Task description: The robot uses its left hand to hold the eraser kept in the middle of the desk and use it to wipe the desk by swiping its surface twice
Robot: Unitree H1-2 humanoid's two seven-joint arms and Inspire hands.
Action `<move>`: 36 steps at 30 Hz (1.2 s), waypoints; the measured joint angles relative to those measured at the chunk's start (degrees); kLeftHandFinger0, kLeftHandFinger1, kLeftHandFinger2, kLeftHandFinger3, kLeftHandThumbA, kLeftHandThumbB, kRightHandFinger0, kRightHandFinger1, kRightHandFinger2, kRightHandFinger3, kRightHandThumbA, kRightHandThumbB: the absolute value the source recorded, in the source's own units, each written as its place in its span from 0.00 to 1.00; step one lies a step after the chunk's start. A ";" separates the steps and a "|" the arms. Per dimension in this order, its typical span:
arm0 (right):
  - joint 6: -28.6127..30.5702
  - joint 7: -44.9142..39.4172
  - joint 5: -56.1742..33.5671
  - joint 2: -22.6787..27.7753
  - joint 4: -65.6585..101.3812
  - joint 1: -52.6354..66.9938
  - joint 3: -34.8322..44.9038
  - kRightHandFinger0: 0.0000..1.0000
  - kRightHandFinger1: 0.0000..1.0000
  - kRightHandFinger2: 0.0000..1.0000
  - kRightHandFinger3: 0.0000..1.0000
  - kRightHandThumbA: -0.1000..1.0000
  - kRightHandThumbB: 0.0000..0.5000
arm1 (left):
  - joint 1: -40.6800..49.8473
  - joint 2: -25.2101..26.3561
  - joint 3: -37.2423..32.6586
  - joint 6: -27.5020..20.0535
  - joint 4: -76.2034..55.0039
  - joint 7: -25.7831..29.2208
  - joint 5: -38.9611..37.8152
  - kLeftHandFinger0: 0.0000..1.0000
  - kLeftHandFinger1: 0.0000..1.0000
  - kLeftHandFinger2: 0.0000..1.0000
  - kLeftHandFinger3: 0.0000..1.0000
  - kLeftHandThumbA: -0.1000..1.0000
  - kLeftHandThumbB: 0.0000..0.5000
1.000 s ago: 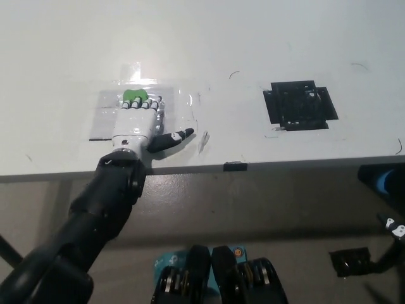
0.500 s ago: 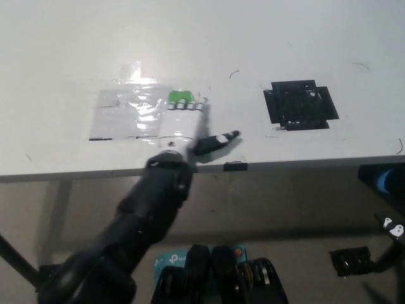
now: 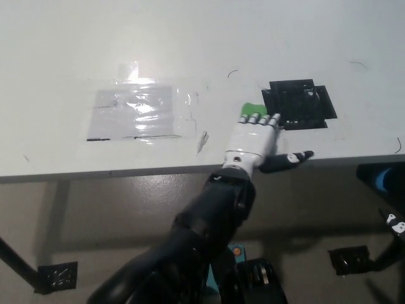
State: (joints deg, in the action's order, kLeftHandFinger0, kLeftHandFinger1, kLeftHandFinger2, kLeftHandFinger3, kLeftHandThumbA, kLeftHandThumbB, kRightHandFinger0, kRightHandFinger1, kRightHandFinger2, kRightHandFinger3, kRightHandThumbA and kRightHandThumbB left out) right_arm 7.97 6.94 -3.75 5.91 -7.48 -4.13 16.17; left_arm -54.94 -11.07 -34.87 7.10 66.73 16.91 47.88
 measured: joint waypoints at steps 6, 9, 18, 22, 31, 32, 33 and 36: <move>0.00 1.19 0.52 0.01 0.00 0.00 0.17 1.00 1.00 1.00 1.00 1.00 0.68 | -0.33 -0.20 -2.02 0.03 0.58 -0.01 0.37 1.00 1.00 1.00 1.00 1.00 1.00; 0.00 1.67 0.64 0.01 0.00 -0.01 0.18 1.00 1.00 1.00 1.00 1.00 0.65 | -0.58 -0.10 -2.95 0.04 1.05 -0.01 0.76 1.00 1.00 1.00 1.00 1.00 1.00; 0.01 2.22 0.61 -0.02 0.00 -0.04 0.26 1.00 1.00 1.00 1.00 1.00 0.63 | -0.96 0.99 -5.33 0.00 1.75 0.00 2.04 1.00 1.00 1.00 1.00 1.00 1.00; 0.01 2.33 0.47 -0.12 0.00 -0.15 0.34 1.00 1.00 1.00 1.00 1.00 0.61 | -1.04 2.21 -6.00 -0.09 1.76 -0.01 2.41 1.00 1.00 1.00 1.00 1.00 0.97; 0.01 2.50 0.18 -0.14 0.03 -0.14 1.09 1.00 1.00 1.00 1.00 1.00 0.59 | -0.94 6.10 -5.76 -1.22 1.36 -0.01 2.40 1.00 1.00 1.00 1.00 1.00 0.93; 0.01 2.52 0.14 -0.14 0.11 -0.14 1.19 1.00 1.00 1.00 1.00 1.00 0.59 | -0.73 6.92 -5.50 -1.36 1.05 -0.01 2.37 1.00 1.00 1.00 1.00 1.00 0.93; 0.01 2.54 0.12 -0.14 0.16 -0.14 1.29 1.00 1.00 1.00 1.00 1.00 0.60 | -0.54 7.81 -5.29 -1.44 0.77 -0.01 2.36 1.00 1.00 1.00 1.00 1.00 0.95; 0.01 2.84 0.12 -0.14 0.35 -0.14 1.45 1.00 1.00 1.00 1.00 1.00 0.62 | -0.07 10.27 -4.36 -1.55 0.16 -0.01 2.24 1.00 1.00 1.00 1.00 1.00 0.97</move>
State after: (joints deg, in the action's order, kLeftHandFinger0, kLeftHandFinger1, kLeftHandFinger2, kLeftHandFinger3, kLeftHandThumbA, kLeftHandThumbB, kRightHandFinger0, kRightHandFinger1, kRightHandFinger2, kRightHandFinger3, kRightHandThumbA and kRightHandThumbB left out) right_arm 7.98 9.78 -3.63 5.77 -7.14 -4.27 17.62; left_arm -55.01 -0.80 -39.23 5.54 66.89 16.91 50.11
